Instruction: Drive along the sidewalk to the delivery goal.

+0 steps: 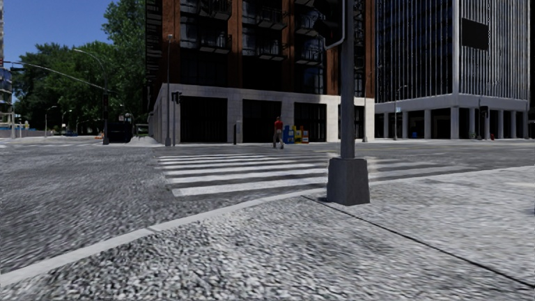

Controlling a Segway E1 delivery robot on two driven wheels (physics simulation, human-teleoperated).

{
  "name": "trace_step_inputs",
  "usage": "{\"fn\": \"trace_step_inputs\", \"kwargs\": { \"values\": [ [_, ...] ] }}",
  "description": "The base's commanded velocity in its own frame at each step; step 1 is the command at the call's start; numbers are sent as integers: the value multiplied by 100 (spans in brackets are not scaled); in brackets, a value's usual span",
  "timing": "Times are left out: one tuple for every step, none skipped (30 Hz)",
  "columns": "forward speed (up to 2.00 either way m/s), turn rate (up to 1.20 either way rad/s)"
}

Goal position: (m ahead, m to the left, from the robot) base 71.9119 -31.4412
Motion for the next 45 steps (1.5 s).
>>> {"fn": "trace_step_inputs", "kwargs": {
  "values": [
    [200, 49],
    [200, 49],
    [200, 49],
    [200, 49],
    [200, 43],
    [200, 27],
    [200, 0],
    [200, 0],
    [200, 0],
    [200, 0],
    [200, 0],
    [200, 0],
    [200, 0],
    [200, 0],
    [200, 0],
    [200, 0],
    [200, 0],
    [200, 0],
    [200, 0],
    [200, 0],
    [200, 0],
    [200, 0],
    [200, 0],
    [200, 0],
    [200, 0],
    [200, 0],
    [200, 0],
    [200, 0],
    [200, 0],
    [200, 0],
    [200, 0],
    [200, 0],
    [200, 0],
    [200, 0],
    [200, 0],
    [200, 0],
    [184, 0],
    [180, 0],
    [180, 0],
    [175, 0],
    [167, 0],
    [163, 0],
    [161, 0],
    [159, 0],
    [159, 0]
  ]
}}
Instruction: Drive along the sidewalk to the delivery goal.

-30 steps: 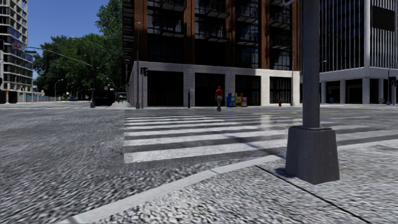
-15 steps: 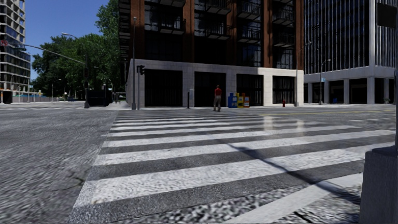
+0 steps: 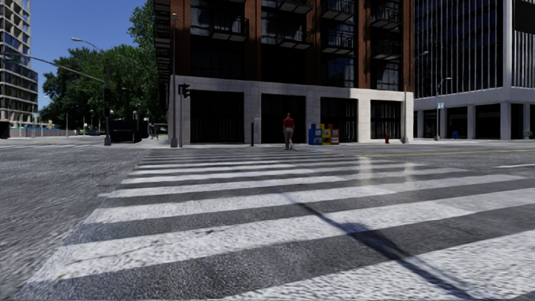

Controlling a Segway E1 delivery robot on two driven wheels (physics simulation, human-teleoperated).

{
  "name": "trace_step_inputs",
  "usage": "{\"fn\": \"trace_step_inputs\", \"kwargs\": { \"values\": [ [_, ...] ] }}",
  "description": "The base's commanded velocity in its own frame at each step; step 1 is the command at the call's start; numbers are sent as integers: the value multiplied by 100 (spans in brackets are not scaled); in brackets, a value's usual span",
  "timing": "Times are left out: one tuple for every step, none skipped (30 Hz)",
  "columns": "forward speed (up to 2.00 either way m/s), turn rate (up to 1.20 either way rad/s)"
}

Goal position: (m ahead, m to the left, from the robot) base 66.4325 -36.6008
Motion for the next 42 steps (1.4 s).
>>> {"fn": "trace_step_inputs", "kwargs": {
  "values": [
    [158, 0],
    [157, 0],
    [157, 0],
    [157, 0],
    [157, 0],
    [157, 0],
    [157, 0],
    [157, 0],
    [157, 0],
    [157, 0],
    [157, 0],
    [157, 0],
    [157, 0],
    [157, 0],
    [157, 0],
    [157, 0],
    [157, 0],
    [157, 0],
    [157, 0],
    [157, 0],
    [157, 0],
    [157, 0],
    [157, 0],
    [157, 0],
    [156, 0],
    [156, 0],
    [156, 0],
    [156, 0],
    [156, 0],
    [156, 5],
    [156, 5],
    [156, 11],
    [156, 13],
    [156, 14],
    [156, 15],
    [156, 15],
    [163, 18],
    [200, 18],
    [200, 18],
    [200, 19],
    [200, 19],
    [200, 19]
  ]
}}
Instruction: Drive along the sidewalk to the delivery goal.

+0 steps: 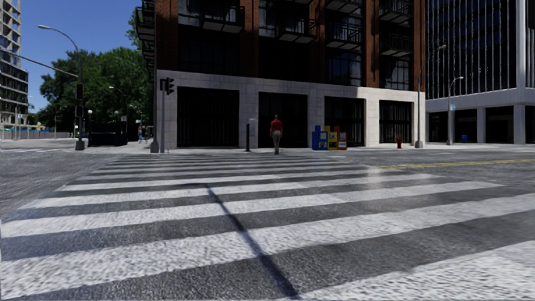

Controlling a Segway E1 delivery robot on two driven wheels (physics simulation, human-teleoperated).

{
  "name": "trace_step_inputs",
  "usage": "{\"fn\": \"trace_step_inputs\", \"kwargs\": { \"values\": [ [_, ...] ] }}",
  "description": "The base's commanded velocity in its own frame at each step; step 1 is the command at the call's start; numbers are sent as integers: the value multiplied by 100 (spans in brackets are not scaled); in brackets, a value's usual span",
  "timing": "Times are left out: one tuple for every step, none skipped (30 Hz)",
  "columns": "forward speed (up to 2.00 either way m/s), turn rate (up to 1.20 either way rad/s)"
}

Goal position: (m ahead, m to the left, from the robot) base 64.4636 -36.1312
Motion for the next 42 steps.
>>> {"fn": "trace_step_inputs", "kwargs": {
  "values": [
    [200, 19],
    [200, 19],
    [200, 19],
    [200, 19],
    [200, 19],
    [200, 19],
    [200, 16],
    [200, 16],
    [200, 15],
    [200, 15],
    [200, 15],
    [200, 15],
    [200, 15],
    [200, 15],
    [200, 17],
    [200, 17],
    [200, 17],
    [200, 18],
    [200, 23],
    [200, 25],
    [200, 26],
    [200, 26],
    [200, 26],
    [200, 26],
    [200, 26],
    [200, 26],
    [200, 26],
    [200, 26],
    [200, 26],
    [200, 26],
    [200, 26],
    [200, 27],
    [200, 27],
    [200, 27],
    [200, 27],
    [200, 27],
    [200, 27],
    [200, 27],
    [200, 27],
    [200, 27],
    [200, 27],
    [200, 27]
  ]
}}
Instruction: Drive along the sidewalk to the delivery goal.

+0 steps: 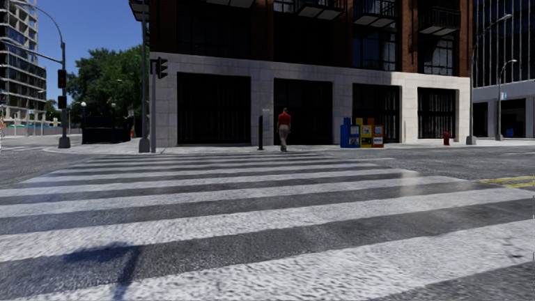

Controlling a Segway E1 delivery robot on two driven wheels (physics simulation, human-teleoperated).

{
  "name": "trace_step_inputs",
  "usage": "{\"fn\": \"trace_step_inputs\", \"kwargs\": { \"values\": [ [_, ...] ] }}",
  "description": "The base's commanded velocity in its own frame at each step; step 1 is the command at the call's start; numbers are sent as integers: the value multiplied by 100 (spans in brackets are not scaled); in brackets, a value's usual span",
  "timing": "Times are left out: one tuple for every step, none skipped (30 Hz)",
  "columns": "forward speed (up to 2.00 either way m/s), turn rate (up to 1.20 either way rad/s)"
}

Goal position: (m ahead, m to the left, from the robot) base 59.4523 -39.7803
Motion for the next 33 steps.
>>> {"fn": "trace_step_inputs", "kwargs": {
  "values": [
    [200, 27],
    [200, 22],
    [200, 9],
    [200, 0],
    [200, 0],
    [200, 0],
    [200, 0],
    [200, 0],
    [200, 0],
    [200, 0],
    [200, 0],
    [200, 0],
    [200, 0],
    [200, 0],
    [200, 0],
    [200, 0],
    [200, 0],
    [200, 0],
    [200, 0],
    [200, 0],
    [200, 1],
    [200, 5],
    [200, 5],
    [200, 6],
    [200, 7],
    [200, 7],
    [200, 7],
    [200, 7],
    [200, 8],
    [200, 9],
    [200, 11],
    [200, 15],
    [200, 17]
  ]
}}
